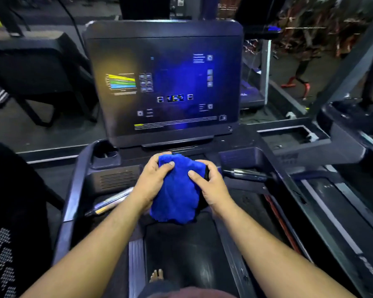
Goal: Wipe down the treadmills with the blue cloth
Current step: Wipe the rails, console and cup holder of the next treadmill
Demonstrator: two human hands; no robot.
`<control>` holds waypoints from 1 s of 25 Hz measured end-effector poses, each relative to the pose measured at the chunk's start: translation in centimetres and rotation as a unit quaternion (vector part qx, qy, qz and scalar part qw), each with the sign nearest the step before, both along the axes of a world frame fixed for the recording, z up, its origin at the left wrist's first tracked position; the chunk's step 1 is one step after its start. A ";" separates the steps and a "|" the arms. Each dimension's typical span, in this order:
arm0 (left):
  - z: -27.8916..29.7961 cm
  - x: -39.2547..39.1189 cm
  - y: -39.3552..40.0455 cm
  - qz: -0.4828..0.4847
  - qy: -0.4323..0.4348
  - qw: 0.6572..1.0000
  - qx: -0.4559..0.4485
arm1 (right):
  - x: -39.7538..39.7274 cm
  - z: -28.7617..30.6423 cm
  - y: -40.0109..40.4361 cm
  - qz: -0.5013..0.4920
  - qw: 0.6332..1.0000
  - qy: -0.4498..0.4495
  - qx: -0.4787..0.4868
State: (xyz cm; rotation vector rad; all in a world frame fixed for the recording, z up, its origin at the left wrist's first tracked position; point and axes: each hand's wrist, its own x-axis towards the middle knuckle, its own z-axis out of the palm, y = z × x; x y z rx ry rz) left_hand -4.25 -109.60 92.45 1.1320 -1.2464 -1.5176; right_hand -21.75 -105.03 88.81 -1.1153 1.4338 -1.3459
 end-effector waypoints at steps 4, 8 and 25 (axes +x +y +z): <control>-2.9 -5.2 0.2 -0.040 -0.200 0.975 -0.082 | -5.9 -1.4 2.5 -0.116 0.993 0.037 0.012; -3.5 -11.0 -2.5 -0.086 -0.334 0.925 -0.161 | -10.9 -2.4 1.9 -0.222 0.965 0.135 0.049; -10.9 -18.4 -12.7 -0.374 -0.523 0.717 -0.271 | -17.2 -9.8 -11.3 0.013 0.770 0.618 0.159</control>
